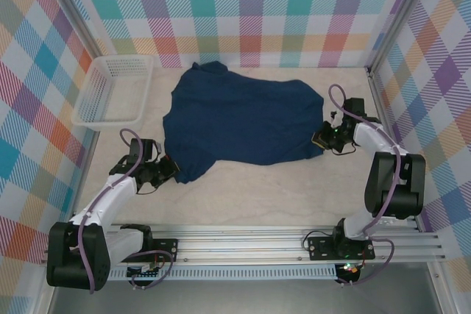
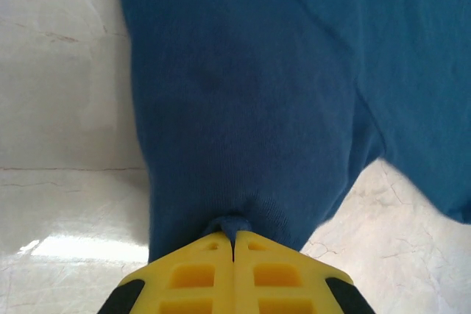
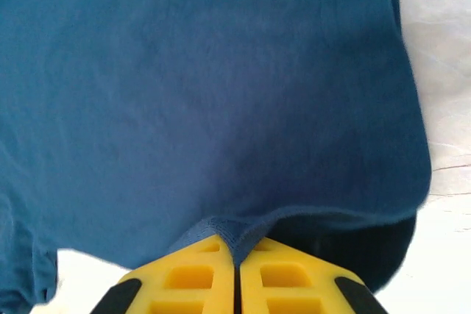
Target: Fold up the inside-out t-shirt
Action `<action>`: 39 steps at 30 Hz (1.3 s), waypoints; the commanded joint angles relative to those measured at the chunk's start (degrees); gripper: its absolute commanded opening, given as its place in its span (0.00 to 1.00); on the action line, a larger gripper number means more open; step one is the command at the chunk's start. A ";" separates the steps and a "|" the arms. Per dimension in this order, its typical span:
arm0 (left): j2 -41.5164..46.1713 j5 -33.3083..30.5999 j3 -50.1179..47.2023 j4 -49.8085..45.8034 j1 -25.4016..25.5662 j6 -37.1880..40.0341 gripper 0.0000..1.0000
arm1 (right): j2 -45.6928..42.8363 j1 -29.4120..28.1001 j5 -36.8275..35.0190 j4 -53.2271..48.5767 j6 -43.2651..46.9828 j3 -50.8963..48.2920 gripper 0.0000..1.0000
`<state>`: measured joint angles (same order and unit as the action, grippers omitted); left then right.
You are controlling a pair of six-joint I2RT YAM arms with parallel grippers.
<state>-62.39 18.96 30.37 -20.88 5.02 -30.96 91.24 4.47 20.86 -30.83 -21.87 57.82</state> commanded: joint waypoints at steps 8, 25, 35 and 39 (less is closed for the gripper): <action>5.79 6.20 -1.17 -0.61 0.52 -5.70 0.00 | 1.31 1.43 -9.98 -3.84 0.80 0.22 0.12; 19.81 6.81 6.18 -19.92 0.48 -8.18 0.00 | -10.57 2.47 -20.95 -11.21 1.21 -5.53 0.11; 19.44 6.60 7.05 -24.81 0.50 -5.61 0.00 | -11.74 4.87 -27.28 -13.86 2.18 -1.75 0.08; 20.21 6.42 2.91 -22.63 1.68 -7.56 0.00 | -7.97 4.93 -27.90 -10.66 1.58 -3.26 0.10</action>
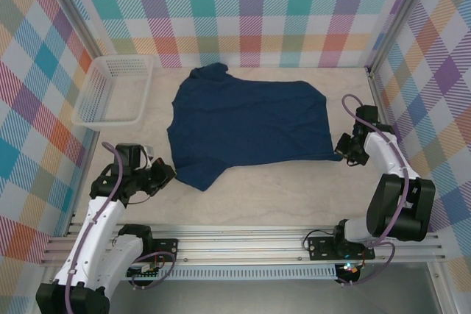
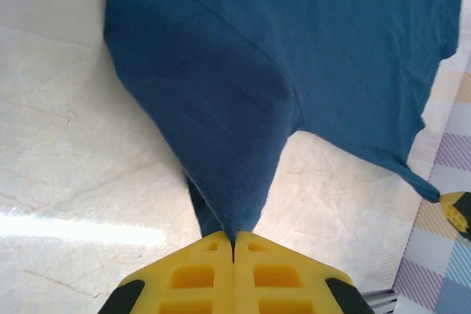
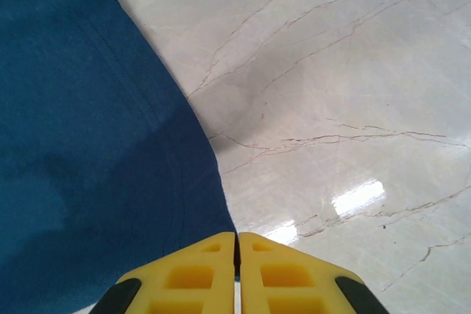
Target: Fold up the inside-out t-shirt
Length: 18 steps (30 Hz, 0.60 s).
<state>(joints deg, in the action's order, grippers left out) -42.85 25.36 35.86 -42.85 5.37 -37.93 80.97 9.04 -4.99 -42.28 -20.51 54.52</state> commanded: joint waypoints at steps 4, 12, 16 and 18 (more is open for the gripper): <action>1.32 0.60 -7.98 2.06 2.66 -3.38 0.00 | 6.92 0.30 -3.52 3.89 0.16 -0.68 0.17; 1.98 -5.20 -7.81 1.20 6.76 -4.78 0.00 | -3.12 -4.45 1.61 4.07 3.04 0.17 0.39; 1.31 -7.43 -8.30 3.17 6.76 -5.12 0.00 | -9.56 -20.35 17.61 9.62 1.18 -3.46 0.44; 0.08 -8.21 -7.87 3.77 6.76 -4.31 0.00 | -8.52 -32.47 19.52 14.23 -2.34 -4.89 0.46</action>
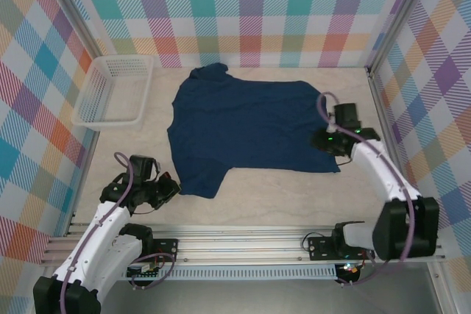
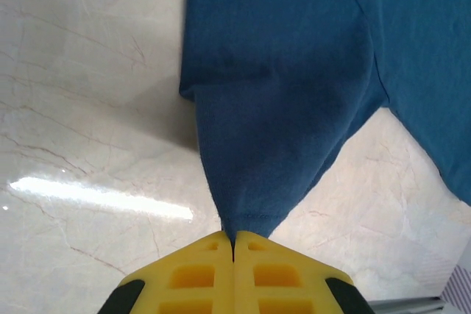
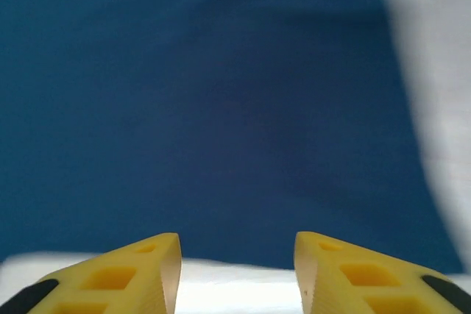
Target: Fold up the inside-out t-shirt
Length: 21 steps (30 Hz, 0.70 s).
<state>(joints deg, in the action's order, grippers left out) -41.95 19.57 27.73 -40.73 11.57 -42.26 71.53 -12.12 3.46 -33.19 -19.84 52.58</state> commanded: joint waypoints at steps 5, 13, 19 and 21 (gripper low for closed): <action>-2.02 -3.00 0.52 2.39 0.56 0.90 0.00 | 12.54 -36.14 8.67 16.48 -9.89 -0.62 0.46; -1.29 -3.66 0.84 2.50 0.56 1.45 0.00 | 30.33 -46.82 4.87 17.69 -16.51 10.88 0.46; -1.33 -3.40 0.78 2.77 0.56 1.83 0.00 | 36.31 -48.95 0.99 13.91 -17.64 15.15 0.47; -1.37 -3.33 0.77 2.83 0.56 2.09 0.00 | 37.76 -49.40 0.83 13.94 -18.74 15.61 0.46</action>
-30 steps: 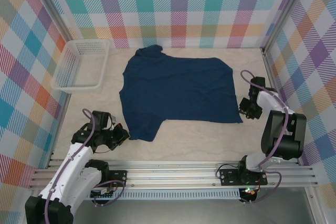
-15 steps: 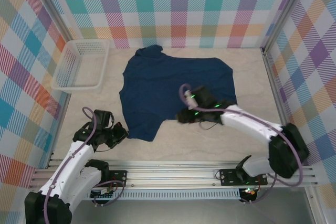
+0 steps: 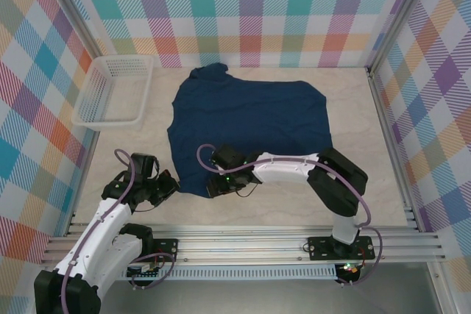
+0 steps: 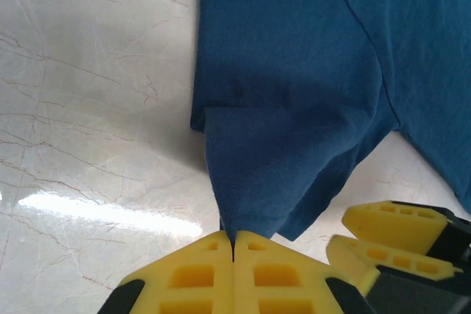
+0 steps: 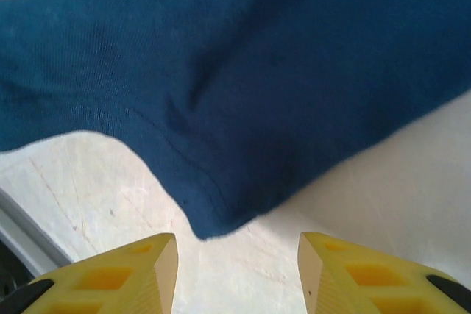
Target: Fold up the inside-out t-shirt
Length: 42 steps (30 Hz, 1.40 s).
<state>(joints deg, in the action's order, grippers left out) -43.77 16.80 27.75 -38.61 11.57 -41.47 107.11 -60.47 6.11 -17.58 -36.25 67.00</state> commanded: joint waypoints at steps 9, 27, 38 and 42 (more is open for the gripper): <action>0.61 -0.32 0.82 0.82 0.56 1.40 0.00 | 6.37 -2.53 -4.01 -6.11 -4.11 3.84 0.21; 2.97 2.77 -2.37 0.93 0.73 -2.17 0.00 | -5.56 -3.08 -0.73 -10.66 -8.40 -6.70 0.00; 2.63 7.90 -6.34 3.13 1.64 -3.94 0.00 | -5.16 -2.78 -3.36 -15.31 -5.08 -3.83 0.17; 3.29 11.29 -7.08 2.62 3.09 -4.97 0.00 | -7.19 -1.57 -4.34 -17.42 -3.25 -4.13 0.09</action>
<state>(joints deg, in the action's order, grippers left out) -41.32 24.27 21.71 -36.21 13.06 -45.28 102.26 -62.74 3.20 -30.87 -41.34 61.95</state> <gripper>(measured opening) 0.049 0.106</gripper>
